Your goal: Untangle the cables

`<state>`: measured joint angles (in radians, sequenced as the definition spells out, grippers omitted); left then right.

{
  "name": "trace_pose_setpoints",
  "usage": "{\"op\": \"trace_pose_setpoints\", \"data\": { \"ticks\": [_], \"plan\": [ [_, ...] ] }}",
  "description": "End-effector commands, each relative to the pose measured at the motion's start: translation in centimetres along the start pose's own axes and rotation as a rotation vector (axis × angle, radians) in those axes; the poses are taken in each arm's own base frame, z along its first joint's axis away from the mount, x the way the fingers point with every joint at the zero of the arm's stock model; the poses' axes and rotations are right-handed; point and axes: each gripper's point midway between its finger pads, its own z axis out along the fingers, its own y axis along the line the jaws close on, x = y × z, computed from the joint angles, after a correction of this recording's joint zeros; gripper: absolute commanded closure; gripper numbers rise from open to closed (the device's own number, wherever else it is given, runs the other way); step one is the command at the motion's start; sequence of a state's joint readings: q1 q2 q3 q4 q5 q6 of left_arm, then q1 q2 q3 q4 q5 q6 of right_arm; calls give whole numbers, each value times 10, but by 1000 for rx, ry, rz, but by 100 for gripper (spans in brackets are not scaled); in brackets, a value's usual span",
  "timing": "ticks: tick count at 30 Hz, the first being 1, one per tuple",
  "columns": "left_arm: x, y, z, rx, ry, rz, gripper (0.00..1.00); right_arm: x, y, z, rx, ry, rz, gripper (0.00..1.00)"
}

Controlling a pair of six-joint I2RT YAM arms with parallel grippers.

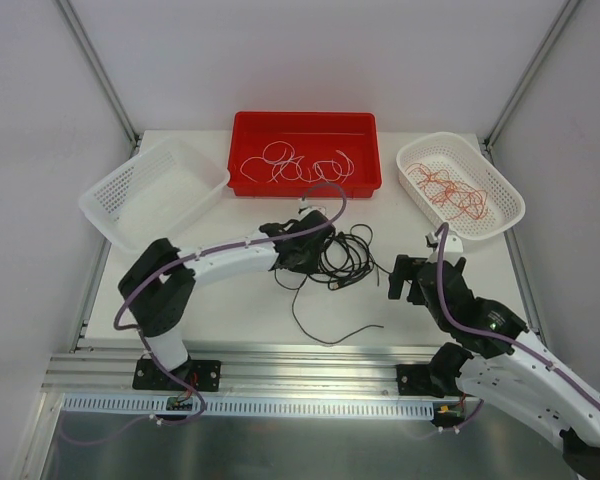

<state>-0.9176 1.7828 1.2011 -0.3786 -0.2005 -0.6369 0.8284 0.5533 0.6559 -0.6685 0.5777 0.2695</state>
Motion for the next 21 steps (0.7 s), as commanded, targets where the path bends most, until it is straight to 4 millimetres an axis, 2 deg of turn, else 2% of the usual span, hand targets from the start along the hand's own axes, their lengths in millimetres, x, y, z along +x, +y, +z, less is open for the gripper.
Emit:
{"op": "trace_pose_setpoints", "data": {
  "ticks": [1,3,4,5,6,8,9,10,11,12,13,14,15,18,20,21],
  "plan": [
    [-51,-1,-73,37,-206,60,100,-6,-8,-2,34,-32,15,3],
    [-71,2,-99,37,-279,82,100,-7,-9,-3,37,-39,15,3],
    [-82,6,-119,43,-327,101,100,-7,-10,-3,41,-39,15,3],
    [-86,12,-130,32,-341,108,100,-7,-11,-3,42,-39,15,3],
    [-100,15,-154,48,-392,110,100,-8,-10,-4,40,-41,20,3],
    [-114,29,-175,46,-426,92,100,-8,-11,-4,41,-44,24,3],
    [-128,30,-194,67,-467,81,100,-8,-11,-5,42,-44,21,3],
    [-141,41,-212,82,-499,63,100,-9,-12,-5,43,-46,25,3],
    [-146,46,-223,89,-508,60,100,-9,-12,-5,44,-48,28,3],
    [-163,47,-250,118,-567,56,100,-9,-12,-6,45,-46,26,3],
    [-170,46,-262,150,-580,62,100,-9,-13,-6,47,-47,26,3],
    [-181,57,-273,138,-609,42,100,-10,-13,-6,47,-48,27,3],
    [-194,60,-296,149,-658,34,100,-10,-12,-6,46,-48,27,3],
    [-223,81,-323,100,-743,24,100,-10,-10,-7,36,-44,33,3],
    [-237,98,-331,57,-773,14,100,-10,-8,-7,28,-39,35,3],
    [-253,115,-337,22,-802,-16,100,-10,-8,-7,28,-37,32,3]
  ]
}}
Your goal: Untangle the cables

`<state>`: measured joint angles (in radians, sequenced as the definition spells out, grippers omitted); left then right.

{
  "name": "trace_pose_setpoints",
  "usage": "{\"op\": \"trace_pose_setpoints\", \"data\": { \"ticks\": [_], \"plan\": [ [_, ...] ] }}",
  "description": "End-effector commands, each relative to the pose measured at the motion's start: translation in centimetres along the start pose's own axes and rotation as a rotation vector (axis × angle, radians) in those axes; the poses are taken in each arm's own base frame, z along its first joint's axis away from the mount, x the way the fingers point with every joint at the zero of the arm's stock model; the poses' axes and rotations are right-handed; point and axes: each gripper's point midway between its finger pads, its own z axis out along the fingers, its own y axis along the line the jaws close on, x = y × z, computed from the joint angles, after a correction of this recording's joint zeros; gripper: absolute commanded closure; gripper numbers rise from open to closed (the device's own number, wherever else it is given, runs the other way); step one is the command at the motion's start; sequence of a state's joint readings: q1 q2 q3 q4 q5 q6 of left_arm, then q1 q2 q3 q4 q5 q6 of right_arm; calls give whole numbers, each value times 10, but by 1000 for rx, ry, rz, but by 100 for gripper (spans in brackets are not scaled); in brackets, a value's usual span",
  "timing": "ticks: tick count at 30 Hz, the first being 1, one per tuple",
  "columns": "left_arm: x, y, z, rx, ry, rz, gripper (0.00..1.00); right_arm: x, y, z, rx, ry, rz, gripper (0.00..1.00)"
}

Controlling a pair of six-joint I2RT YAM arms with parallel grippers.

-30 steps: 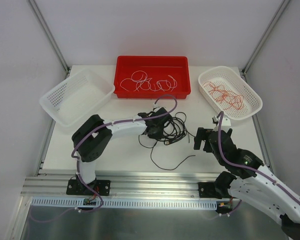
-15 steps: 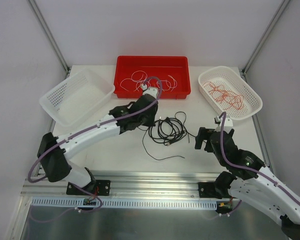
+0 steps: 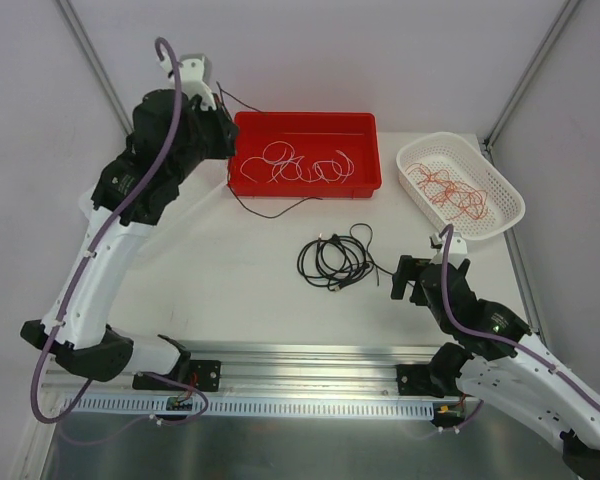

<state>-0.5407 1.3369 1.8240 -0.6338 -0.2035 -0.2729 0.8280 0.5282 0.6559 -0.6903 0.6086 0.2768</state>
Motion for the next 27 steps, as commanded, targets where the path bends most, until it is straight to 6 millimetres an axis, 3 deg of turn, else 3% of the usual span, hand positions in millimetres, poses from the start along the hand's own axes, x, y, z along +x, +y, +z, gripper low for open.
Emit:
{"op": "trace_pose_setpoints", "data": {
  "ticks": [1,6,7,11,14,18,20,21,23,24,26,27],
  "plan": [
    [-25,27,10,-50,-22,48,100,-7,0,-3,0,-16,23,3],
    [-76,93,28,-242,-127,-6,100,-7,1,-4,-8,-9,21,3],
    [-85,116,27,-302,-150,-22,100,-6,1,-4,-7,-7,21,3],
    [-102,172,32,-459,-213,-54,100,-6,0,-5,-5,-4,9,3],
    [-95,215,36,-576,-205,-70,100,-7,-1,-6,-2,-3,-4,3],
    [-62,263,43,-722,-162,-49,100,-9,-2,-5,4,-13,-17,2],
    [-59,282,44,-761,-194,-51,100,-9,-1,-3,3,-11,-30,2],
    [-42,292,47,-782,-162,-53,100,-9,0,-2,3,-12,-35,2],
    [-36,304,51,-805,-179,-52,100,-7,1,1,11,0,-50,2],
    [-19,314,54,-831,-143,-37,100,-8,2,2,8,0,-54,2],
    [-9,322,59,-844,-136,-19,100,-5,4,6,12,17,-69,2],
    [11,329,63,-855,-93,-3,100,-5,6,7,8,19,-69,2]
  ]
}}
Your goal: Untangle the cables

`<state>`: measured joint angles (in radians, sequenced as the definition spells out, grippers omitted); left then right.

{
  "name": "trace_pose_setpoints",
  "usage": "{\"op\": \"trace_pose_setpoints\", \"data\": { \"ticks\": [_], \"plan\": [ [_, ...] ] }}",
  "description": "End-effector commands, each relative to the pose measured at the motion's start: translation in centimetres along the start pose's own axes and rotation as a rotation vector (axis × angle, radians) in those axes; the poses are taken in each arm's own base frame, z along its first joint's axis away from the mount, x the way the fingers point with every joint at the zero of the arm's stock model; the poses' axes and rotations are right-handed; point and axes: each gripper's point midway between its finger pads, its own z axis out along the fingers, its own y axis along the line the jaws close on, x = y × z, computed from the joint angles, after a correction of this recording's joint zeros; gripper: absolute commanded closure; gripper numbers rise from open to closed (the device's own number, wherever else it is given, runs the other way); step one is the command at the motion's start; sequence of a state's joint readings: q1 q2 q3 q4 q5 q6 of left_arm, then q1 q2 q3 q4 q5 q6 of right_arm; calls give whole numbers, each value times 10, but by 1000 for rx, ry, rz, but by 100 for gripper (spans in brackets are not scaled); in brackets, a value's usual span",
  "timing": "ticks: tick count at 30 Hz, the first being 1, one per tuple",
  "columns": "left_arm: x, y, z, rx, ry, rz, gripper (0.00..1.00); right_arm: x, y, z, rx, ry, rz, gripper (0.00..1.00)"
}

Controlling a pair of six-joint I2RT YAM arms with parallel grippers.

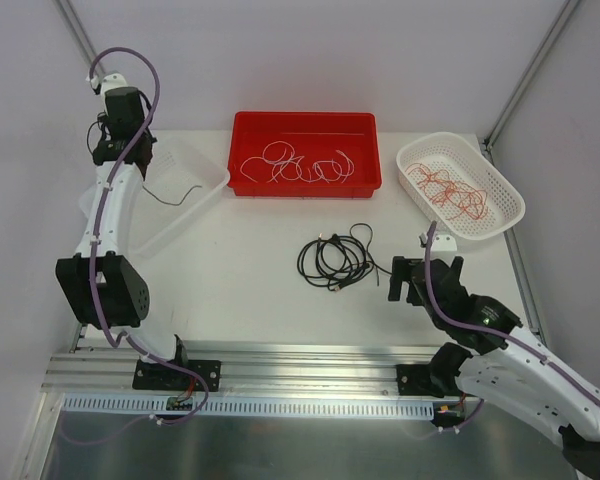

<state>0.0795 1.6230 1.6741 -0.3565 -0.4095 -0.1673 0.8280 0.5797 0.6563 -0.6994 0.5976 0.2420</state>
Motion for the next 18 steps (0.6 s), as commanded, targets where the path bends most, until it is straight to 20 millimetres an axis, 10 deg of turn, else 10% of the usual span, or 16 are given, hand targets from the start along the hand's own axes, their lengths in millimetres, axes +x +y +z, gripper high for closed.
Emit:
{"op": "trace_pose_setpoints", "data": {
  "ticks": [1,9,14,18],
  "plan": [
    [-7,9,8,-38,-96,24,100,-14,6,2,-5,-27,-1,2],
    [116,14,36,-51,153,54,100,-10,15,9,-25,-9,-7,2],
    [155,13,41,-43,246,32,99,-8,16,9,-30,-5,-4,2],
    [166,20,51,-75,323,36,71,-6,18,10,-40,8,-23,2]
  ]
}}
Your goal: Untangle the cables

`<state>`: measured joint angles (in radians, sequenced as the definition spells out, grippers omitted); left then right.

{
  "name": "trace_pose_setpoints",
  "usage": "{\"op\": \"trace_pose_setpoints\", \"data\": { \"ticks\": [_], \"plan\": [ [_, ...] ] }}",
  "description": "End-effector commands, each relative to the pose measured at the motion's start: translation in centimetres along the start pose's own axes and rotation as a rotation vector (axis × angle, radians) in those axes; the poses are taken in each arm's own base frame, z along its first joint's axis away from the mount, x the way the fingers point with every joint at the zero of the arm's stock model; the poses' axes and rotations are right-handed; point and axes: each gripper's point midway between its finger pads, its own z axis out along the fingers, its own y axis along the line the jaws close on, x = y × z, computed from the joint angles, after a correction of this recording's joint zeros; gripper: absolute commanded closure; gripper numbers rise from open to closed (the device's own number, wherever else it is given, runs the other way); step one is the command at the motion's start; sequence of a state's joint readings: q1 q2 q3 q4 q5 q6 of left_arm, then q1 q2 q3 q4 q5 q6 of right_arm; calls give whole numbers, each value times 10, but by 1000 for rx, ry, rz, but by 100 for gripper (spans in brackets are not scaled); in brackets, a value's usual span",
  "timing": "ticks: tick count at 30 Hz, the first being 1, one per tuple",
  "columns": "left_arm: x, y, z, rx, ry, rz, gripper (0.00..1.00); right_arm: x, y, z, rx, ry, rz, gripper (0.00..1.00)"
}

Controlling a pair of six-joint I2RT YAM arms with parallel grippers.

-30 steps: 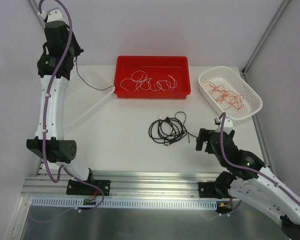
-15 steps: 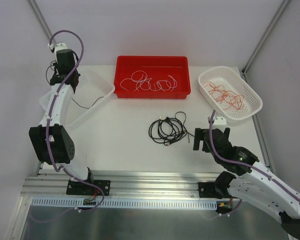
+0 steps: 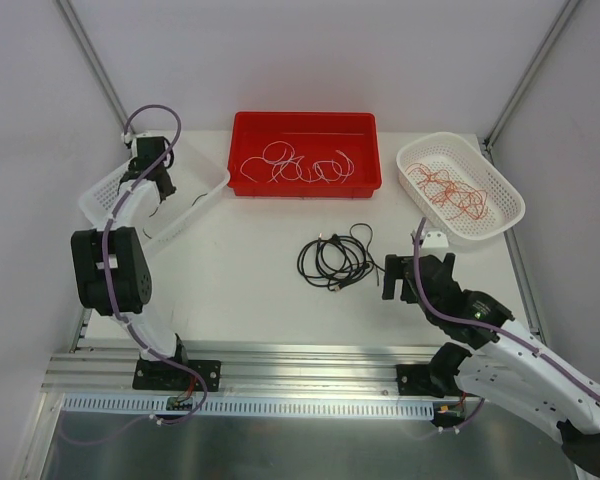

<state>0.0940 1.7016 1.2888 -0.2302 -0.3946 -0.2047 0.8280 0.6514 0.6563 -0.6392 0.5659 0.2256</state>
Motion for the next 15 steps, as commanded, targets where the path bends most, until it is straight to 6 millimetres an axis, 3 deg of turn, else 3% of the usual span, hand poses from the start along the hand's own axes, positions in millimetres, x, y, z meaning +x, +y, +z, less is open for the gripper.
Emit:
{"op": "trace_pose_setpoints", "data": {
  "ticks": [1,2,3,6,9,12,13,14,15],
  "plan": [
    [-8,3,2,1,29,-55,63,-6,4,1,-16,-10,-7,2],
    [-11,3,-2,9,33,-56,54,-5,6,2,-17,1,-17,1],
    [-17,0,-11,42,24,-68,31,-4,9,3,-32,9,-24,1],
    [-31,-4,-38,104,-4,-96,6,2,21,11,-61,69,-40,1],
    [-37,-5,-69,163,-11,-129,1,7,35,23,-100,148,-39,2],
    [-22,-15,-101,243,19,-158,1,10,48,37,-142,209,-22,4],
    [-11,-31,-114,301,31,-133,1,7,49,42,-144,218,-16,5],
    [2,-34,-129,330,33,-117,1,4,55,46,-161,222,-9,5],
    [30,-50,-140,373,69,-63,1,7,61,53,-176,261,-8,7]
  ]
}}
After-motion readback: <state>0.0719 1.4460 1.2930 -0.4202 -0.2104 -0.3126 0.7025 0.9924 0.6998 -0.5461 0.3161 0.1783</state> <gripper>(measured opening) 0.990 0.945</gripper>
